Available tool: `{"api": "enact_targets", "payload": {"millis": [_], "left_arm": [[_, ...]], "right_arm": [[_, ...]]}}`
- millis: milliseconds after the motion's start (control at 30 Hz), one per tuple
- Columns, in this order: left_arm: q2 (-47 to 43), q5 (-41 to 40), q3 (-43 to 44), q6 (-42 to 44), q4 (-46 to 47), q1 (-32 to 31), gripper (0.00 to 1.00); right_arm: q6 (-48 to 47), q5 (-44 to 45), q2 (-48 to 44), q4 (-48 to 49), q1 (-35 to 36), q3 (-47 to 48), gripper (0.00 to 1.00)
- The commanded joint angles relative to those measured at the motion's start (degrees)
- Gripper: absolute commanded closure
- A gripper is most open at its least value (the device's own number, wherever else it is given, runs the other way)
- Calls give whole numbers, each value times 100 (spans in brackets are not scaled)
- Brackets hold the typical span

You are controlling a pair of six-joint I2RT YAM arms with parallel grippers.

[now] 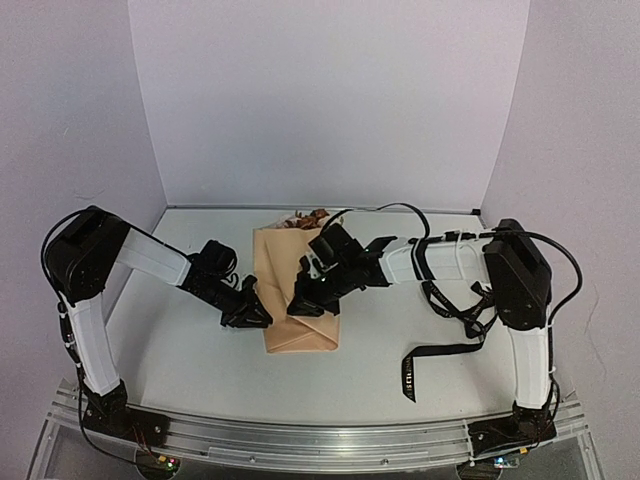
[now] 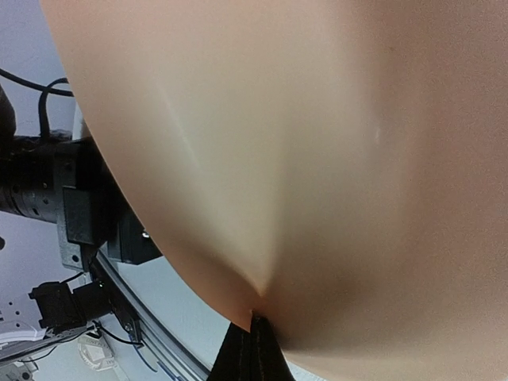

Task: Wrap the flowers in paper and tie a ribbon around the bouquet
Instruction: Fold the two-thirds-folded wrapping paper at the center of the board.

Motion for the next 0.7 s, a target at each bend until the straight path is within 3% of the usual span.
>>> {"api": "enact_targets", "payload": {"millis": [0, 367, 667], "left_arm": [[-78, -9, -118, -172, 152, -7, 82], [-761, 18, -197, -337, 424, 218, 79], [-578, -260, 538, -174, 275, 481, 63]], "right_arm": [[2, -68, 367, 50, -13, 310, 100], [40, 10, 697, 75, -4, 375, 100], [40, 40, 778, 75, -4, 406, 100]]}}
